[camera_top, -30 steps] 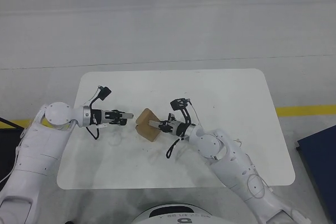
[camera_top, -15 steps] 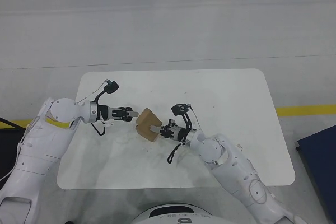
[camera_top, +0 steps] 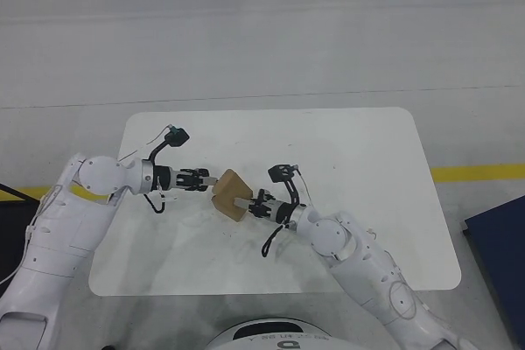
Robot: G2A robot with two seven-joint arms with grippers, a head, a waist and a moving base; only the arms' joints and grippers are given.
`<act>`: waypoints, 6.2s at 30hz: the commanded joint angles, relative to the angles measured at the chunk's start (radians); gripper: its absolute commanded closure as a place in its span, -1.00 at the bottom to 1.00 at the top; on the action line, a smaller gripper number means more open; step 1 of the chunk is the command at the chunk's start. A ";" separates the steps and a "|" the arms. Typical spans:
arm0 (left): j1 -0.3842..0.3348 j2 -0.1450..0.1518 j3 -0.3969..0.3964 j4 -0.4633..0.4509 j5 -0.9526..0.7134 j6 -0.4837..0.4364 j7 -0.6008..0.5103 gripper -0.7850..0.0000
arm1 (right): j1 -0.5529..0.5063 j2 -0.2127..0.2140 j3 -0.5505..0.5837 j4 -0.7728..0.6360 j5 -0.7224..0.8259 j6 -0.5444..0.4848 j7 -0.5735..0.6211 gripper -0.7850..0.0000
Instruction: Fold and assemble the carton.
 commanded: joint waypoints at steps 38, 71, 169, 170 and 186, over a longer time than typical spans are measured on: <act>-0.062 -0.009 0.066 0.074 -0.026 -0.080 -0.019 0.41 | 0.048 0.002 -0.018 0.004 0.006 0.055 0.045 -0.37; -0.029 -0.006 0.043 0.176 -0.155 -0.114 0.010 -0.87 | 0.059 0.001 -0.042 0.020 0.005 0.031 0.027 -0.42; 0.124 0.040 -0.072 -0.178 0.124 0.199 -0.007 -0.44 | -0.030 0.038 0.009 -0.035 -0.049 -0.044 -0.049 -0.49; 0.126 0.040 -0.069 -0.178 0.131 0.204 -0.001 -0.42 | -0.030 0.038 0.009 -0.036 -0.050 -0.043 -0.049 -0.49; 0.111 0.041 -0.068 -0.147 0.160 0.210 0.040 -0.22 | -0.048 0.042 0.007 -0.059 -0.061 -0.026 -0.051 -0.47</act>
